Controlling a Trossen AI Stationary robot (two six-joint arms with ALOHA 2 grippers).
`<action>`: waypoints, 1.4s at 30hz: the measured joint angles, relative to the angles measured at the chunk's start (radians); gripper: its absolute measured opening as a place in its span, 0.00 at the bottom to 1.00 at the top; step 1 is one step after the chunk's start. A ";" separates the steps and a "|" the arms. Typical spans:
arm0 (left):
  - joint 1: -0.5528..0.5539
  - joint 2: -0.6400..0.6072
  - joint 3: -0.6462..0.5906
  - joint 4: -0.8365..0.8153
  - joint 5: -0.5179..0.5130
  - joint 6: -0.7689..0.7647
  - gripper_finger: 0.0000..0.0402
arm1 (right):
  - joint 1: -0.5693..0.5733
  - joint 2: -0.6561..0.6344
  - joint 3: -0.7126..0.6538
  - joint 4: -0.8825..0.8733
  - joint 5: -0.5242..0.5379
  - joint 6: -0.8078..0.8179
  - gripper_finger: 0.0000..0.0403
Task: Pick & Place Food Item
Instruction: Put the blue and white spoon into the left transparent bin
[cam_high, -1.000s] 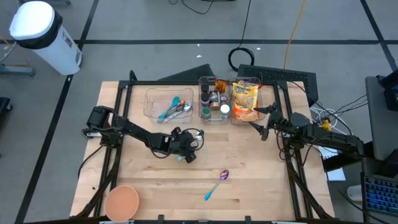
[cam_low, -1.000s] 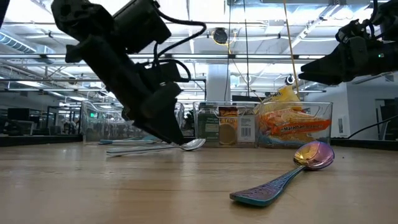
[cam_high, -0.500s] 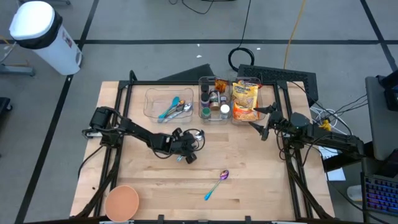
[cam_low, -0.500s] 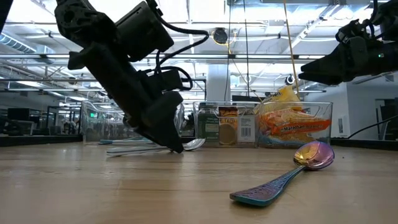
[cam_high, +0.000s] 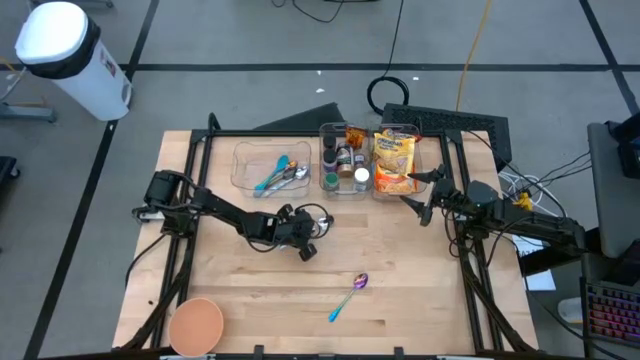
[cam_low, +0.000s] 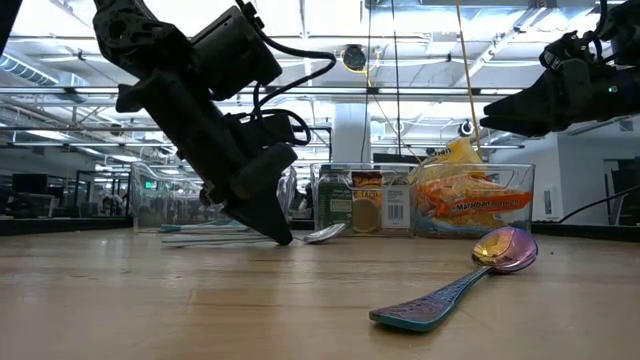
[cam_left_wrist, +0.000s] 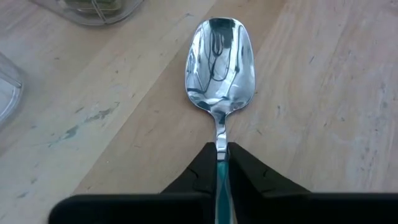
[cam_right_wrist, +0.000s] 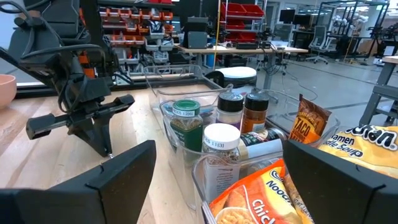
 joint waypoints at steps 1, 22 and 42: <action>0.000 0.000 0.000 0.000 0.000 0.001 0.04 | 0.000 0.000 0.000 0.000 0.000 0.000 0.86; -0.008 -0.146 -0.005 -0.034 0.060 0.093 0.04 | 0.000 0.000 0.000 0.000 0.000 0.000 0.86; 0.121 -0.654 -0.003 -0.394 -0.119 0.339 0.04 | 0.000 0.000 0.000 -0.001 0.000 0.000 0.86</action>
